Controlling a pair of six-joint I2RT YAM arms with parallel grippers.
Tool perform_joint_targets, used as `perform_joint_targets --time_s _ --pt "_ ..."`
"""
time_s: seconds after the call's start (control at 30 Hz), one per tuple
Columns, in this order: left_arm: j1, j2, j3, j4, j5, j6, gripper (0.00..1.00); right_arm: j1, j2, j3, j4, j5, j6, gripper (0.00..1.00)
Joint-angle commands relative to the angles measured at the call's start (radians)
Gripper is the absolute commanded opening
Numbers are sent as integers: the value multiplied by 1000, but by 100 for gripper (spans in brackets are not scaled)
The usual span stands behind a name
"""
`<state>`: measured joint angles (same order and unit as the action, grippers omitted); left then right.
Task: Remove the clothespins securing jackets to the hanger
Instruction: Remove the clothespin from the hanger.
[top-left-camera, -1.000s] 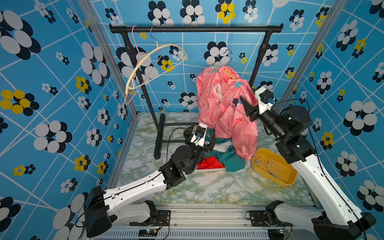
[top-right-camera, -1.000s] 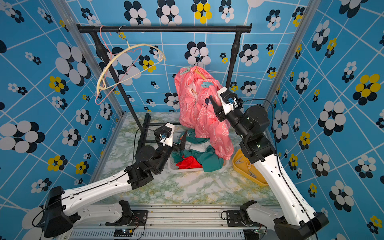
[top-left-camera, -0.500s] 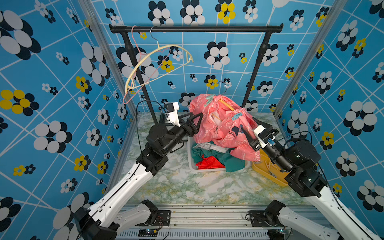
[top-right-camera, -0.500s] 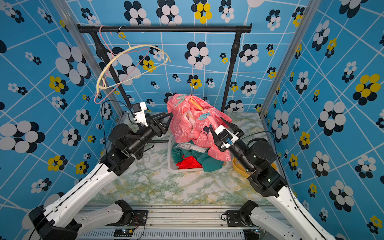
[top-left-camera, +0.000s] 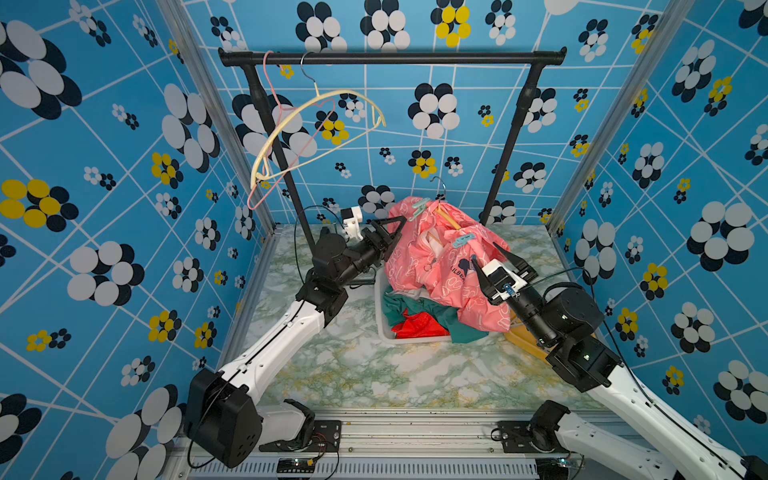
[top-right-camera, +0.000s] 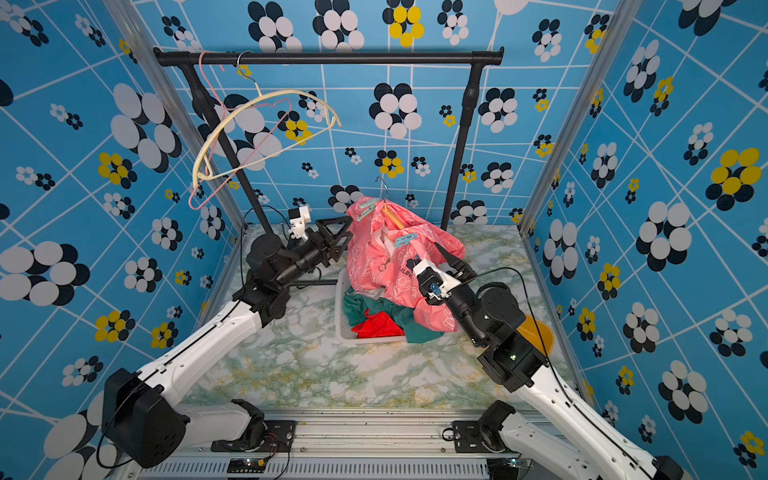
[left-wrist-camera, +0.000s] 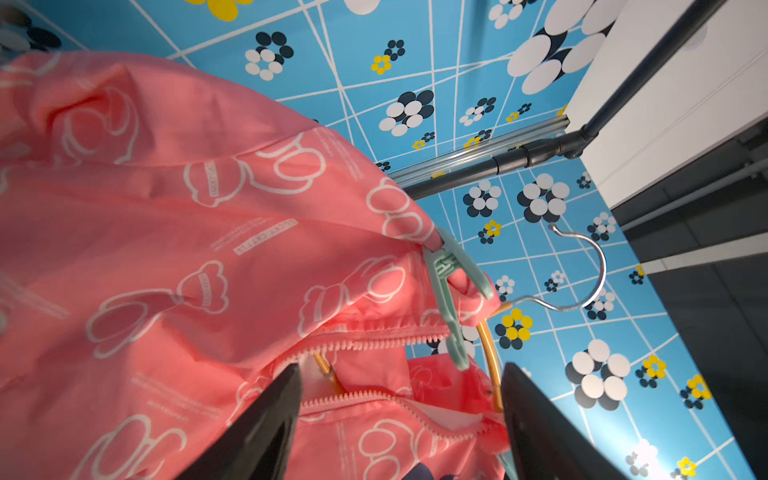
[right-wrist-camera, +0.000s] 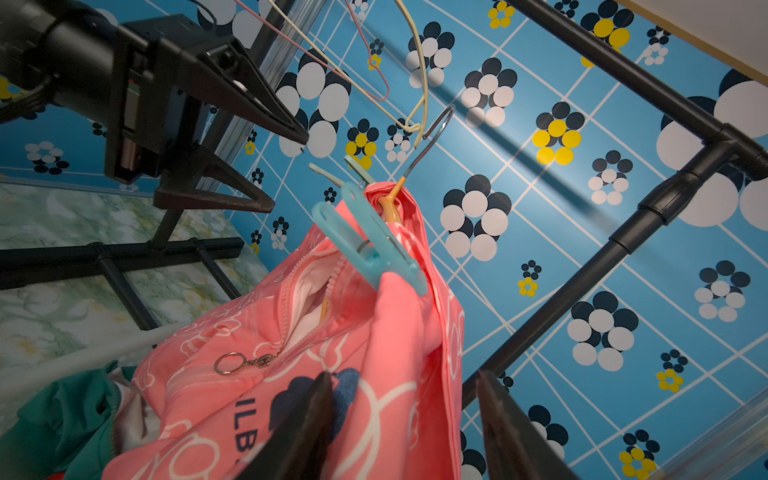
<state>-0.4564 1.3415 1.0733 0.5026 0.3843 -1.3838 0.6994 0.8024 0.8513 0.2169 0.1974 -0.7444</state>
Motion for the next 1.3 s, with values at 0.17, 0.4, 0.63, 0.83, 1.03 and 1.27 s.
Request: perform_joint_targets --time_s 0.17,0.4,0.63,0.83,1.03,1.27 --pt "3 195 -3 428 56 -394 67 8 6 -46 140 81 -48 0" --pt "6 198 -27 469 13 -385 69 8 45 -62 149 130 -60 0" --pt "9 263 30 468 36 -419 67 11 75 -62 142 141 -55 0" --pt "3 330 79 491 45 -460 64 14 77 -57 134 138 -52 0" --pt "-3 325 103 472 51 -452 60 16 94 -56 139 140 -59 0" --pt "-7 318 98 449 45 -455 55 31 121 -68 176 165 -94 0"
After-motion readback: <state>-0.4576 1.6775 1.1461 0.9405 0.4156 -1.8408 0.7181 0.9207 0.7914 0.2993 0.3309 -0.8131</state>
